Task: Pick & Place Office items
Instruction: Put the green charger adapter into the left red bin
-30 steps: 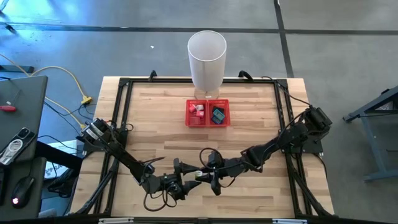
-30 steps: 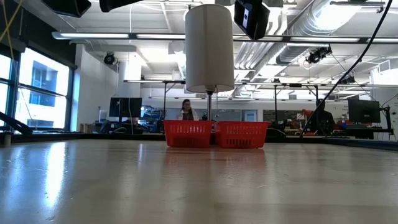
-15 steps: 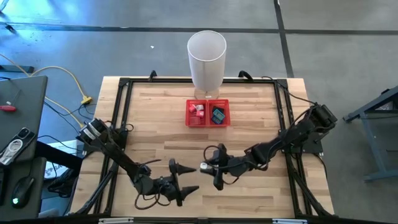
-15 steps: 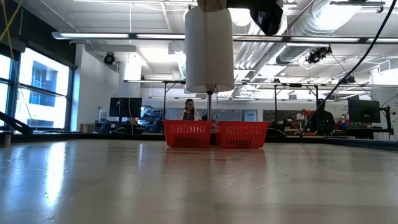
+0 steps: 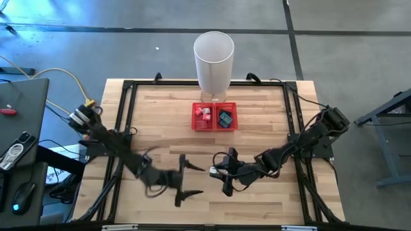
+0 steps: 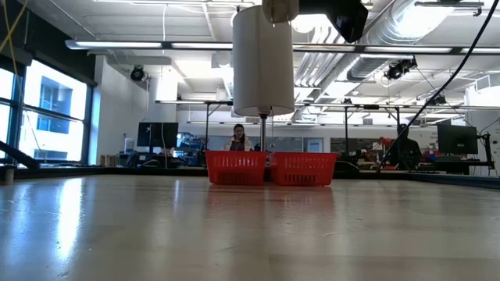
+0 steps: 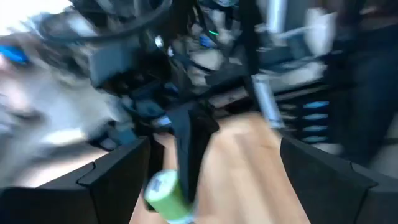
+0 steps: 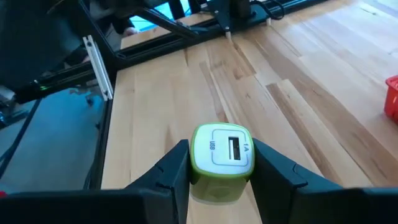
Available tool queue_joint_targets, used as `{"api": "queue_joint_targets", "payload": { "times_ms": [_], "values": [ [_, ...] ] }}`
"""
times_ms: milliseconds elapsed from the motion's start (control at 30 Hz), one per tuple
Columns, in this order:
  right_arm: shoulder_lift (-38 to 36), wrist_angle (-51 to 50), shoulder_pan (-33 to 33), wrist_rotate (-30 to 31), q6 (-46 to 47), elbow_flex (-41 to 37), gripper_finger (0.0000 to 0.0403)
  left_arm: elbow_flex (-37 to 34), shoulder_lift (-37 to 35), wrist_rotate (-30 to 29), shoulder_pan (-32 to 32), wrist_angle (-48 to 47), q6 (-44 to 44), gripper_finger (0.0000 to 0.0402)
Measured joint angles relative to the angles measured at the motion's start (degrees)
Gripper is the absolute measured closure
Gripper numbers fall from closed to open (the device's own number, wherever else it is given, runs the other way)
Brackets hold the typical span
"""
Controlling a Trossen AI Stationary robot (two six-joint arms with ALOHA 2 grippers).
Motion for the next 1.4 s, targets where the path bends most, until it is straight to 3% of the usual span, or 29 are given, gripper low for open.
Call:
{"api": "queue_joint_targets", "payload": {
  "times_ms": [167, 367, 500, 833, 1100, 1400],
  "values": [
    [0.0, -0.02, 0.36, -0.01, -1.46, 0.0, 0.0282, 0.0, -5.65, 18.51, 8.25, -12.01, -16.98, 0.005],
    [0.0, 0.01, 0.71, 0.05, -3.06, 0.0, 0.0282, -0.03, -5.75, 36.88, 16.83, -14.7, -31.95, 0.005],
    [0.0, -0.02, 1.08, 0.24, -5.01, 0.0, 0.0282, -0.09, -5.08, 45.12, 20.82, -14.97, -39.38, 0.005],
    [0.0, 0.19, 3.91, 6.98, -13.09, 0.02, 0.0282, -0.03, -4.78, 46.37, 23.9, -15.37, -48.33, 0.005],
    [0.0, 0.98, 6.03, 14.77, -18.4, 0.04, 0.0282, -0.03, -4.78, 46.11, 23.91, -15.35, -48.03, 0.005],
    [0.0, 3.22, 5.06, 16.69, -23.44, 0.07, 0.0282, -0.03, -4.78, 46.07, 23.67, -15.55, -52.86, 0.005]
  ]
}}
